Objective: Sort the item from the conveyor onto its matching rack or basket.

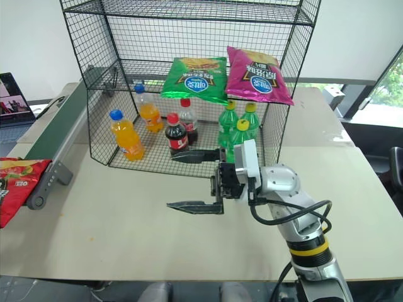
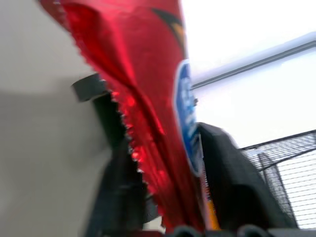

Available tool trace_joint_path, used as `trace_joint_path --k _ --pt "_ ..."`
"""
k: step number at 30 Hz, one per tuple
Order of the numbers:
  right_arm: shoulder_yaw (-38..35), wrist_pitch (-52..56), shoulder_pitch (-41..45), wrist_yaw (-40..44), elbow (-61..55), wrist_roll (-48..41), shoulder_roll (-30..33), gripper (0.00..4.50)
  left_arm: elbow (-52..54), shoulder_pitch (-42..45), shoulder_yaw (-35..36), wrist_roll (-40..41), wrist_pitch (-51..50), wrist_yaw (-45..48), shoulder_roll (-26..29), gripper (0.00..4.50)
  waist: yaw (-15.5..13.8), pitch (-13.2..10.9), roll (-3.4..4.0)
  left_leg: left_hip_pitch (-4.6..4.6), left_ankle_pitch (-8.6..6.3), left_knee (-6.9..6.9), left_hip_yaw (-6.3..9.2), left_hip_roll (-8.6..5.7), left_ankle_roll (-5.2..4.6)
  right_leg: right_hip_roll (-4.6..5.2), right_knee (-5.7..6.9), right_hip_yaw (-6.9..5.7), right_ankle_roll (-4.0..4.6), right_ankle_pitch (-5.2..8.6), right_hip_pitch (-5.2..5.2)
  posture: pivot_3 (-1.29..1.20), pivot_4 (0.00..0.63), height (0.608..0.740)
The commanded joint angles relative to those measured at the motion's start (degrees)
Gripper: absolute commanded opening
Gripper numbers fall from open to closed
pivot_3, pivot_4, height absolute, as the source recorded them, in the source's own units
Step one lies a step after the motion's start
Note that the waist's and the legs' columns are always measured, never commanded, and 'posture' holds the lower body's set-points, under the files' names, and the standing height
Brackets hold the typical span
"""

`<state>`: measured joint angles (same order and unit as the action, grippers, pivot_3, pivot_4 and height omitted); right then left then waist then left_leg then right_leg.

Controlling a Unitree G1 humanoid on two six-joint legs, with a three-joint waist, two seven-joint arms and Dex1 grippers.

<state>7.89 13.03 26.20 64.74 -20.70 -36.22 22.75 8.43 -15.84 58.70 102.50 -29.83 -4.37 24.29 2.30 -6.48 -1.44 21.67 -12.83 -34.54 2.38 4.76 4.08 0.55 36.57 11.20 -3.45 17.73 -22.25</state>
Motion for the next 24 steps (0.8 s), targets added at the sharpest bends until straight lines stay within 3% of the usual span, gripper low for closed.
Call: trace_joint_path --k 1,7,11,17,24 --pt "-0.76 -0.71 1.17 -1.07 -1.15 -0.14 -0.36 4.50 4.61 0.10 1.93 2.54 1.23 -0.73 1.08 0.06 -0.01 0.00 0.00 0.00 0.00 0.00 0.00 0.00 0.01 0.00 0.00 0.00 0.00 0.00 0.00 0.00 0.150 0.740" --pt "-2.11 0.39 1.56 -6.54 -1.64 1.28 -0.65 4.50 19.18 -0.45 -0.66 8.48 -0.60 0.16 4.39 0.06 -0.11 -0.05 -0.08 0.03 0.04 0.10 0.01 0.02 0.08 0.00 -0.15 -0.01 0.00 -0.01 0.00 0.00 0.150 0.740" --pt "-2.77 1.83 1.98 -11.91 -3.61 1.37 -1.35 4.50 24.24 8.34 -6.48 10.50 0.24 -2.39 7.98 0.06 -0.76 -0.14 0.06 0.01 0.12 0.17 0.06 0.02 0.21 0.02 -0.45 -0.05 -0.07 -0.07 -0.01 0.00 0.150 0.740" --pt "-3.74 3.24 2.37 -17.57 -6.69 1.95 -0.95 4.50 24.30 24.41 -17.76 10.50 0.33 -5.97 9.38 0.06 -0.86 -0.15 0.12 0.13 0.15 0.30 0.08 0.02 0.23 0.01 -0.47 -0.06 -0.05 -0.12 0.02 0.00 0.150 0.740" --pt "-5.95 2.31 2.86 -25.84 -10.43 5.85 -1.27 4.50 12.23 44.60 -30.25 10.50 -2.42 -4.22 6.63 0.06 -1.52 -0.14 0.12 0.18 0.16 0.27 0.13 -0.02 0.22 0.01 -0.48 -0.07 -0.07 -0.15 0.03 0.00 0.150 0.740"
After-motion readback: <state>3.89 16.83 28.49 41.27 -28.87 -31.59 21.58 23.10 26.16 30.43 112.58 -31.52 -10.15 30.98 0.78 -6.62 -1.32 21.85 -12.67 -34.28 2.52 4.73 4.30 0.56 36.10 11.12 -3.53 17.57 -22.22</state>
